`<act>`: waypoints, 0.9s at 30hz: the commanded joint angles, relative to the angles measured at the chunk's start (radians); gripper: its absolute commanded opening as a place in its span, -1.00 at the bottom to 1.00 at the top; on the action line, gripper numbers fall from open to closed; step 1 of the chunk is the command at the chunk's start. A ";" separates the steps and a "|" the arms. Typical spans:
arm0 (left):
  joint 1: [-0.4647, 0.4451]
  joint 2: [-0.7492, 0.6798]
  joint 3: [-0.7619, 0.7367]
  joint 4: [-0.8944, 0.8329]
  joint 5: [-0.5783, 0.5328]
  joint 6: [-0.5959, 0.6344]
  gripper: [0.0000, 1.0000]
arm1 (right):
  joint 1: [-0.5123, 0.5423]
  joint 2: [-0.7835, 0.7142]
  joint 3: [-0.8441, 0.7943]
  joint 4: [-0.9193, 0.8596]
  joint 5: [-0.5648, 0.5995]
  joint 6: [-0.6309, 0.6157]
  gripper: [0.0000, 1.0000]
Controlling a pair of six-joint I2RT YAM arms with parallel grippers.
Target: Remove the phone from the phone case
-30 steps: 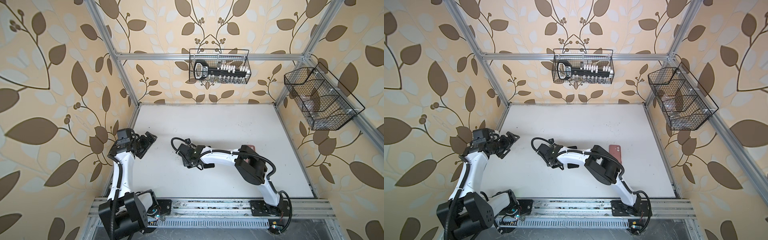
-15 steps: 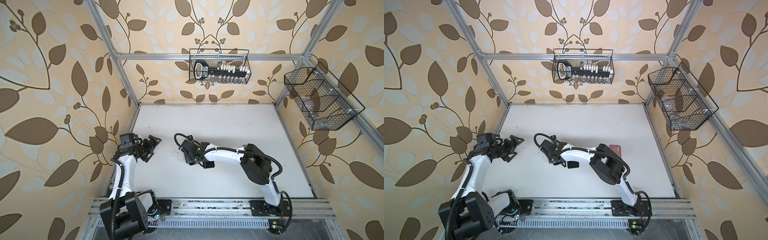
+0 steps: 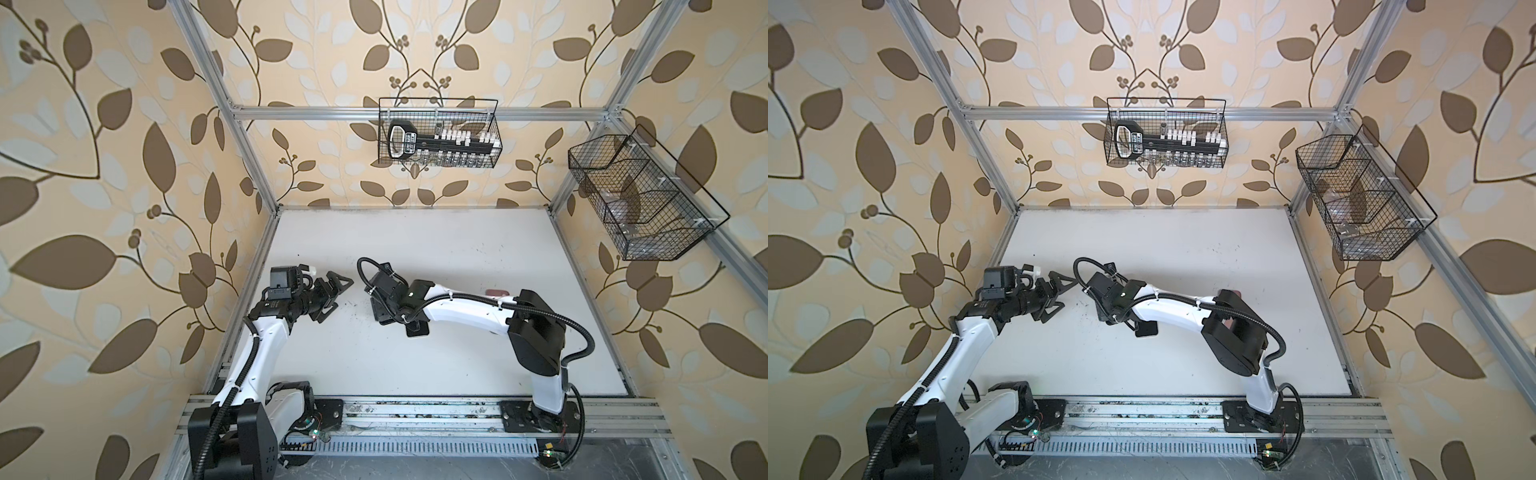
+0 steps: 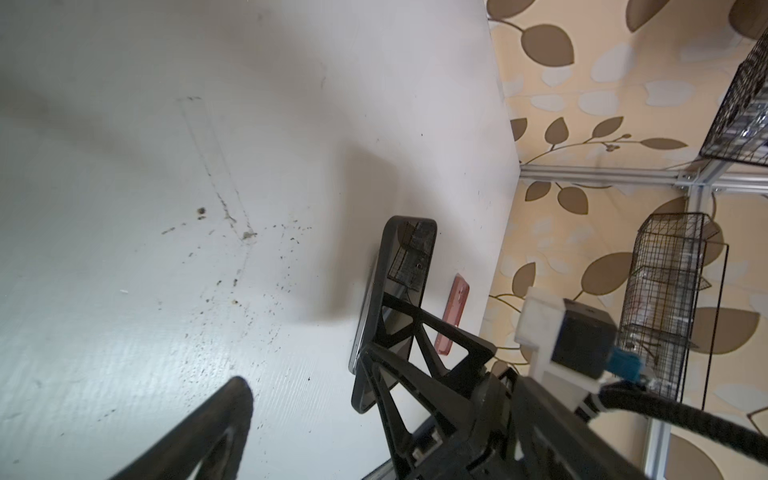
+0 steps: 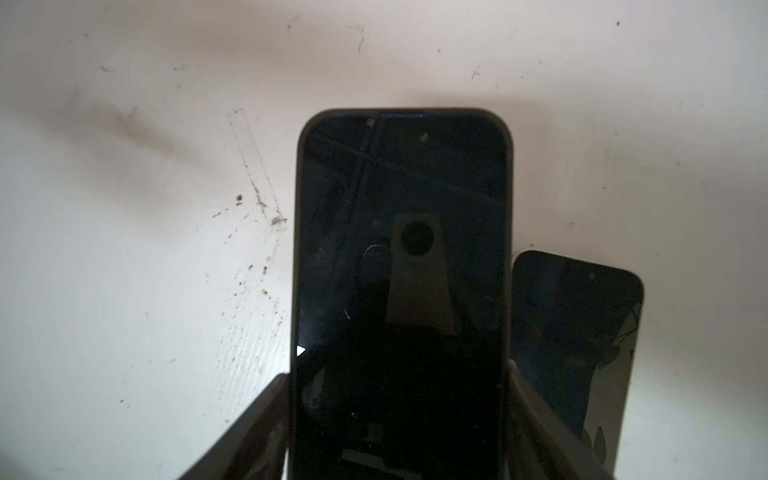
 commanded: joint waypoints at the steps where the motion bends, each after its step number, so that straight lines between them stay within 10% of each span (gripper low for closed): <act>1: -0.064 0.032 0.009 0.099 -0.010 -0.026 0.97 | 0.001 -0.078 -0.026 0.025 0.000 -0.010 0.32; 27: -0.252 0.167 0.029 0.388 -0.037 -0.145 0.58 | 0.029 -0.220 -0.106 0.060 -0.062 0.014 0.31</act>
